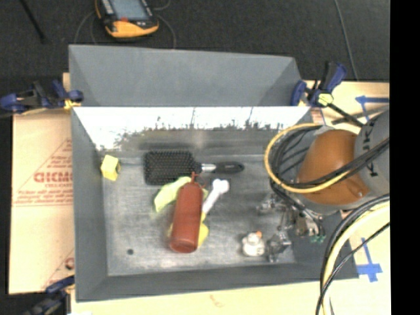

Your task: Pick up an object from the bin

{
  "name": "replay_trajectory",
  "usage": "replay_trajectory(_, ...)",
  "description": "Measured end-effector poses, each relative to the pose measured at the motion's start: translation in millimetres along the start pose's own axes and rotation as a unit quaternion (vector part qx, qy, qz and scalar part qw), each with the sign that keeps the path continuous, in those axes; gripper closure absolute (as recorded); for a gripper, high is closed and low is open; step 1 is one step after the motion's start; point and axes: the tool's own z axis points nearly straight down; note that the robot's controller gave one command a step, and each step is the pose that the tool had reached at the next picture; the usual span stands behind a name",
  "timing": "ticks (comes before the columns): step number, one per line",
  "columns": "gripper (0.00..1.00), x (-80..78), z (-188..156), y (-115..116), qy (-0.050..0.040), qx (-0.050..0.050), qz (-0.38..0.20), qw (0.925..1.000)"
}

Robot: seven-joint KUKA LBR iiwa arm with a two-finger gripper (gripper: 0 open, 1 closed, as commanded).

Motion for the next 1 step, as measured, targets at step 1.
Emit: replay_trajectory(1,0.00,11.9,1.6,12.4,0.0020,-0.002,-0.027,0.9996)
